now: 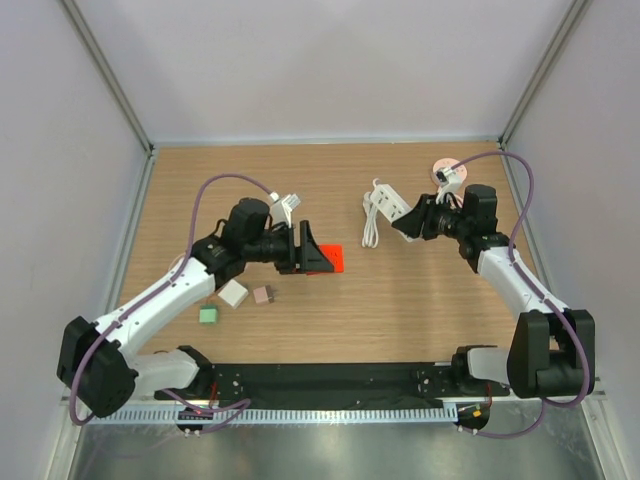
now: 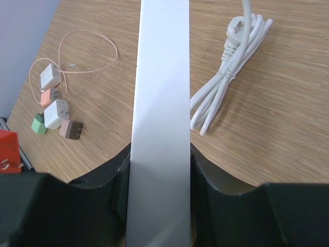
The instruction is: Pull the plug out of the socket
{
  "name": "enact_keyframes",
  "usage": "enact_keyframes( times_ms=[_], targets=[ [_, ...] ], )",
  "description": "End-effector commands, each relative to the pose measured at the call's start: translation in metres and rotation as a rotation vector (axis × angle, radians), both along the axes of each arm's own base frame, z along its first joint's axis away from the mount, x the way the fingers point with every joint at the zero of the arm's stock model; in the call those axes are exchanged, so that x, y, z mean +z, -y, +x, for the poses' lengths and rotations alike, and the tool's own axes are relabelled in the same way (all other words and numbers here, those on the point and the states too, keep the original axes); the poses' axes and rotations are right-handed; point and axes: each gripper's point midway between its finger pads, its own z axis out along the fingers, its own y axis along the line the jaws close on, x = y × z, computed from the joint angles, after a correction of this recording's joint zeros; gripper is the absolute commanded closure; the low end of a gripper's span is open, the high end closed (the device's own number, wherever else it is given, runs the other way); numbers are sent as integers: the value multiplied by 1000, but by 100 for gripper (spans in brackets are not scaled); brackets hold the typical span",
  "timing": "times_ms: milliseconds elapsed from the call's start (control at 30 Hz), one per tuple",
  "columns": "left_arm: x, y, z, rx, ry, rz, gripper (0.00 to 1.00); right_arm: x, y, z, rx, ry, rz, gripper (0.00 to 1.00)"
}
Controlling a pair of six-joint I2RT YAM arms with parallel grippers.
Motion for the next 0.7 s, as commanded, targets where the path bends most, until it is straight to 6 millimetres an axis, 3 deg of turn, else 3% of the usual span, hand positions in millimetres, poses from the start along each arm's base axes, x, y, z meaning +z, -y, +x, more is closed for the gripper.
enact_keyframes(
  times_ms=[0, 267, 433, 667],
  targets=[
    [-4, -15, 8, 92, -23, 90, 100, 34, -2, 14, 21, 149, 17, 99],
    [-74, -60, 16, 209, -142, 351, 100, 32, -2, 15, 20, 143, 18, 99],
    [-103, -84, 25, 272, -189, 421, 100, 31, -1, 16, 21, 140, 17, 99],
    [-132, -100, 29, 300, -229, 502, 100, 29, -1, 16, 23, 134, 19, 99]
  ],
)
